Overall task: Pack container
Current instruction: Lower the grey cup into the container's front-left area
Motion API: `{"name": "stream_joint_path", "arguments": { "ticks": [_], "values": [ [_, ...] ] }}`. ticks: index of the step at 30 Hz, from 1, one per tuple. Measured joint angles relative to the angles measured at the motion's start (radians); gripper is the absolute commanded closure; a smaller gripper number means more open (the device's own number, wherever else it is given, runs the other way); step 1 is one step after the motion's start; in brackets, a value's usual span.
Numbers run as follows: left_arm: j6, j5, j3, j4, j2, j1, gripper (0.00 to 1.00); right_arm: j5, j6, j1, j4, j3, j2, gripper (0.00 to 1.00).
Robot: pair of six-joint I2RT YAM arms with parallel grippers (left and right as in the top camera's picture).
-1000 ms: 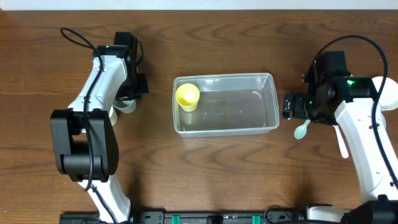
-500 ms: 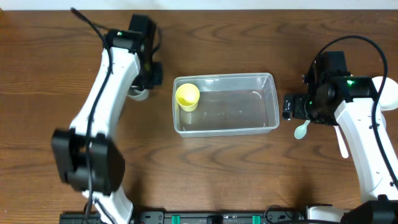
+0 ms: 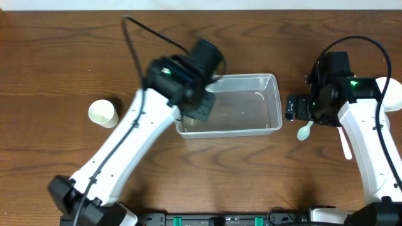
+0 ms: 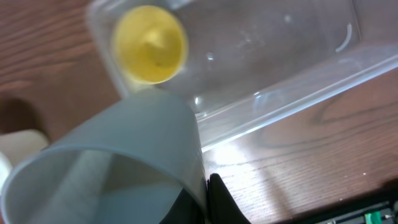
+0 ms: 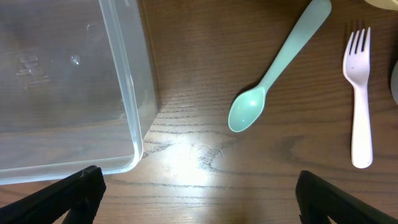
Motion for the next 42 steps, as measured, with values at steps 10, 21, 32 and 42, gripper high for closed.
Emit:
{"name": "stream_joint_path", "arguments": {
  "ticks": [10, 21, 32, 42],
  "values": [
    [0.000, -0.001, -0.206, 0.137, 0.127, -0.028, 0.94, 0.000, 0.000, 0.000, -0.004, 0.000, 0.000, 0.01],
    [0.012, -0.001, -0.245, 0.229, 0.240, -0.013, 0.65, 0.000, 0.000, 0.000, -0.012, 0.000, 0.000, 0.01],
    [0.024, -0.050, -0.073, 0.053, 0.204, 0.083, 0.42, 0.000, 0.000, 0.000, -0.014, 0.000, 0.000, 0.01],
    [0.042, -0.140, 0.113, 0.001, -0.106, 0.238, 0.35, 0.000, 0.000, 0.000, -0.008, 0.000, 0.000, 0.01]
  ]
}}
